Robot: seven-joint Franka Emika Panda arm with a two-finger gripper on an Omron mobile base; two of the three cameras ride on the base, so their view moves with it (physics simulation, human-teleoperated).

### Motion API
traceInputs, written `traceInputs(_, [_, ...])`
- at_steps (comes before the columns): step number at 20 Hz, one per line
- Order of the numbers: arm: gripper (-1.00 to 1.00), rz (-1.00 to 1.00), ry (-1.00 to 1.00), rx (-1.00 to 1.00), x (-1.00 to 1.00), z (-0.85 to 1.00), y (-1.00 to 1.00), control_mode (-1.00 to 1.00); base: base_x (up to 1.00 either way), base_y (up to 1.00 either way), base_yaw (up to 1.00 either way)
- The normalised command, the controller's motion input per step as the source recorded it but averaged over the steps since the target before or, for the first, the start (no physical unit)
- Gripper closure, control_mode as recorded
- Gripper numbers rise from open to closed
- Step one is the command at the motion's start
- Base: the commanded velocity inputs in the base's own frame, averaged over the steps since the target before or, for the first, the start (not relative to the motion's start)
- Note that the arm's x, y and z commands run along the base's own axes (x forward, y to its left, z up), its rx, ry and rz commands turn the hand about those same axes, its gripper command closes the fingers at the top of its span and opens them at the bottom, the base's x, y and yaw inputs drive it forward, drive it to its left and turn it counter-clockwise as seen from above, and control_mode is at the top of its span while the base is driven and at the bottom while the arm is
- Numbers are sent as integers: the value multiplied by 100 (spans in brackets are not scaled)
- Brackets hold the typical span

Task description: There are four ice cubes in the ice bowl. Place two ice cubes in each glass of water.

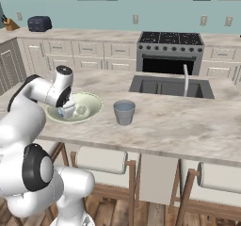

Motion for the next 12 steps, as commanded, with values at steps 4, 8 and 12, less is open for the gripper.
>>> traceInputs(4, [-100,0,2,0,4,0,3,-100,0,0,0])
traceInputs(8, [-100,0,1,0,1,-3,0,-100,0,0,0])
traceInputs(12, [-100,0,0,0,0,-17,0,-100,0,0,0])
